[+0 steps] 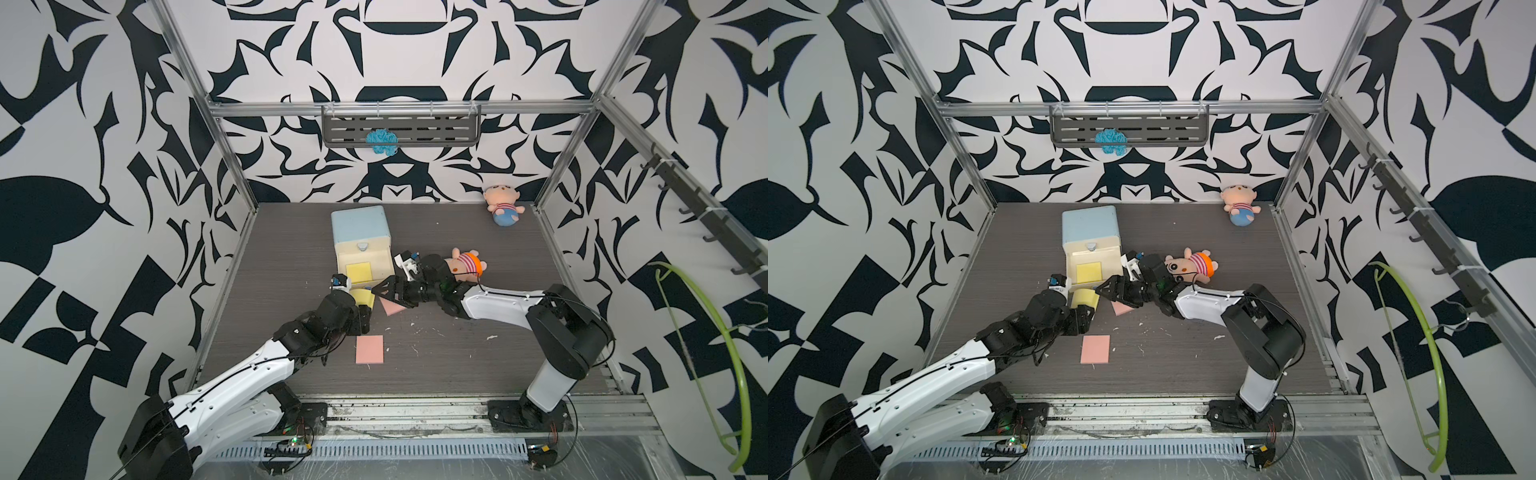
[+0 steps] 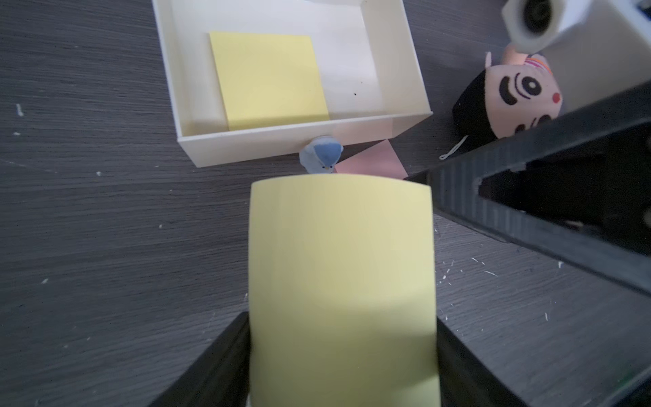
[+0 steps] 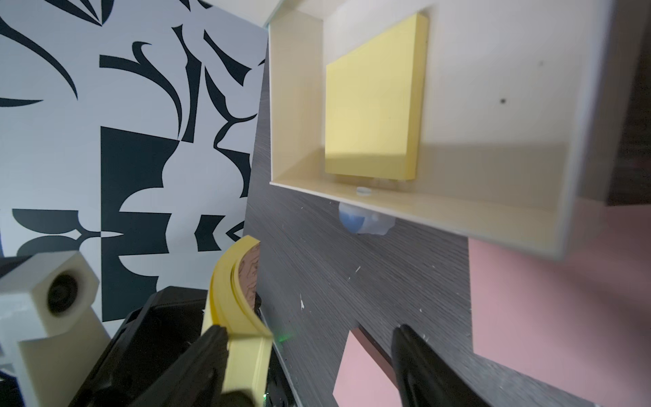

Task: Please put the sticky notes in the drawer by color
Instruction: Pick up the sticky notes from the center of the board.

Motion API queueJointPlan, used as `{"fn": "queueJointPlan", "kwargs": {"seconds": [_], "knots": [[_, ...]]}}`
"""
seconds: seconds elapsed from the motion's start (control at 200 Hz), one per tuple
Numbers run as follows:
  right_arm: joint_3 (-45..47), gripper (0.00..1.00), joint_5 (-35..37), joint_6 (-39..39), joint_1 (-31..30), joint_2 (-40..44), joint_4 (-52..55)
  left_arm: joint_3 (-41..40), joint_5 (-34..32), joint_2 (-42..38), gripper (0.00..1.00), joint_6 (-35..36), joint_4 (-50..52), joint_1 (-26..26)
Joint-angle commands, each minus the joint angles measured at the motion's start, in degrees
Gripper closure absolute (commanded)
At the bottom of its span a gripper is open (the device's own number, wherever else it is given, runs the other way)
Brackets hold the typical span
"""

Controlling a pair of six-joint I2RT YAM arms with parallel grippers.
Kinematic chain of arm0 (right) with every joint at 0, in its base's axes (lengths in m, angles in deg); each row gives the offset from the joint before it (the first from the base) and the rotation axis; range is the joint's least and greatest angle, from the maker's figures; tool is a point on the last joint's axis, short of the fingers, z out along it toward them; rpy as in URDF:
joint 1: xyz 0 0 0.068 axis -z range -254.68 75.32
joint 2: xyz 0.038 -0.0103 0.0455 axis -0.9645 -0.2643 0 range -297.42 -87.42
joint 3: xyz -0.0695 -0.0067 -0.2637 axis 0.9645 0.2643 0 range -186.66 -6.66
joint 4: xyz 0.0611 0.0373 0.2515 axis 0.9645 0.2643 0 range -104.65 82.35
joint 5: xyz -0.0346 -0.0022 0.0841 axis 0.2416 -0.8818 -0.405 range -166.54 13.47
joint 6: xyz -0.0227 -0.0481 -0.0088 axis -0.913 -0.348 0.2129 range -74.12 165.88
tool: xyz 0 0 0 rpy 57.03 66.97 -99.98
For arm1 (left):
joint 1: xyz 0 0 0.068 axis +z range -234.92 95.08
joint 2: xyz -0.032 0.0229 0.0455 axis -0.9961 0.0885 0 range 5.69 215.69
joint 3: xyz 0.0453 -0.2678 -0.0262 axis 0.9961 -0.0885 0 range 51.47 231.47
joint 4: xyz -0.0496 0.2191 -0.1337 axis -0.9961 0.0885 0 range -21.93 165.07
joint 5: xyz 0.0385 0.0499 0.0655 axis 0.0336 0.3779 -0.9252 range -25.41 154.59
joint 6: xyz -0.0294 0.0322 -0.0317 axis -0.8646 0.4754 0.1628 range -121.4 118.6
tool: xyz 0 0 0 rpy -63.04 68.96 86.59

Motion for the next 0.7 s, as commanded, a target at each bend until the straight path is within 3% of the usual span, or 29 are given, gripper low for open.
{"fn": "queueJointPlan", "kwargs": {"seconds": [0.0,0.24,0.465,0.695], "knots": [[-2.94,0.23,-5.53,3.7,-0.77,-0.42,-6.92,0.58,2.78,0.39,0.25,2.09,-1.84,-0.21],[-2.5,0.24,-7.52,6.3,-1.62,-1.81,-12.21,1.36,4.26,3.05,0.26,2.81,-2.95,-0.22],[0.93,0.25,-0.08,3.73,-1.13,2.76,-7.3,1.94,3.83,3.09,0.25,3.24,-2.78,-0.23],[2.21,0.25,1.91,3.5,-0.06,4.74,-6.87,2.11,4.17,4.15,0.25,3.72,-3.3,-0.21]]}}
